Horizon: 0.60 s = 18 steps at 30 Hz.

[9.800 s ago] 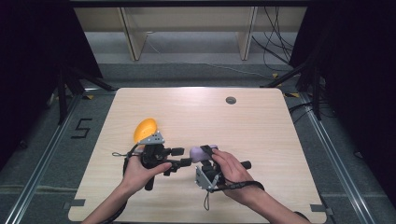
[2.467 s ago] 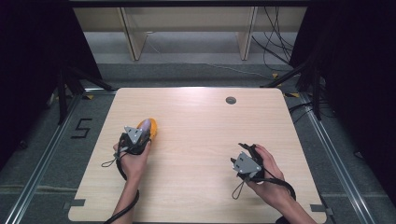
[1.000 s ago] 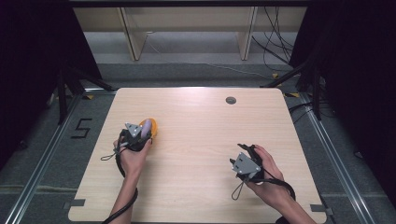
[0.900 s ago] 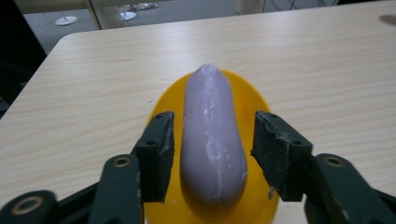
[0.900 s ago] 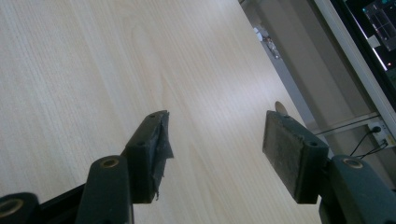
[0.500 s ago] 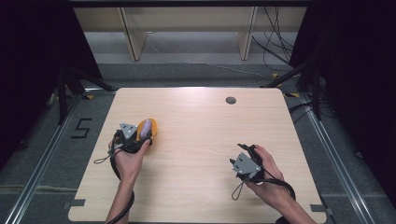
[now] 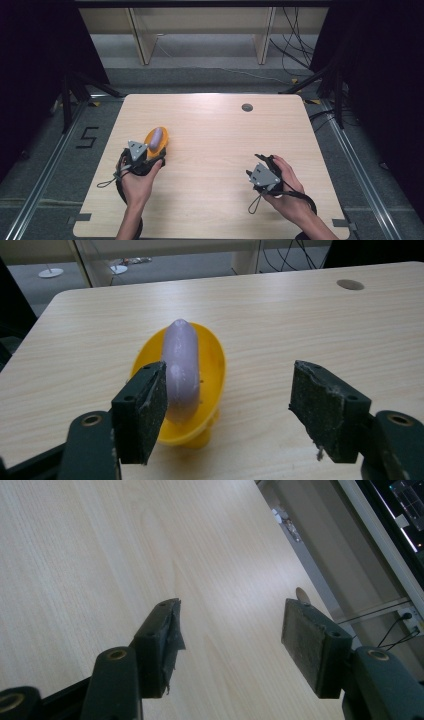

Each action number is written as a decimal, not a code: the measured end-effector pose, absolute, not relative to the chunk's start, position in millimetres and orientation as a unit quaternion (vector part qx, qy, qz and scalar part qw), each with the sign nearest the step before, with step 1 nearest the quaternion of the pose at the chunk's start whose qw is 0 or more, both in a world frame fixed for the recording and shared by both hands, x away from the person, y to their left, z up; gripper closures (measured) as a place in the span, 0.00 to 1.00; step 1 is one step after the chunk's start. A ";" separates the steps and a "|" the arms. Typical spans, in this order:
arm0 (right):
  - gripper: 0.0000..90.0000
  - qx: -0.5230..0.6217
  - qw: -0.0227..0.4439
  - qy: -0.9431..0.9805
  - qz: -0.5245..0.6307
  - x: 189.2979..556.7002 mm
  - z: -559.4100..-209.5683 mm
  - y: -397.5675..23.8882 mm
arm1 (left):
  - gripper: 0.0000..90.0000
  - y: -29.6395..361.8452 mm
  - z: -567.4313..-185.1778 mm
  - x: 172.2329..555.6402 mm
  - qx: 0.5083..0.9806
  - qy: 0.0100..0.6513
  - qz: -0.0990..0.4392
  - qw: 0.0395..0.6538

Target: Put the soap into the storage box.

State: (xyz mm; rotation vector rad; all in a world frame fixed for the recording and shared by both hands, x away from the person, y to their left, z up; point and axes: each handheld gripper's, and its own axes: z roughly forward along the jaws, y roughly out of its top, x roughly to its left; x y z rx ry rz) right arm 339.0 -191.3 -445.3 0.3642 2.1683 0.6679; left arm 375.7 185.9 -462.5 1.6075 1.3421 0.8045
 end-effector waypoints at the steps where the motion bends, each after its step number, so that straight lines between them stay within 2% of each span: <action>1: 0.46 0.145 0.409 0.861 0.265 339.1 -445.3 -191.3 | 0.34 184.0 -462.6 371.6 0.648 0.538 0.321 0.434; 8: 0.46 0.154 0.388 0.866 0.276 338.2 -445.5 -191.8 | 0.34 170.6 -468.3 350.4 0.655 0.518 0.311 0.453; 18: 0.46 0.157 0.395 0.862 0.277 338.3 -446.1 -192.4 | 0.33 162.8 -488.9 324.6 0.662 0.521 0.292 0.453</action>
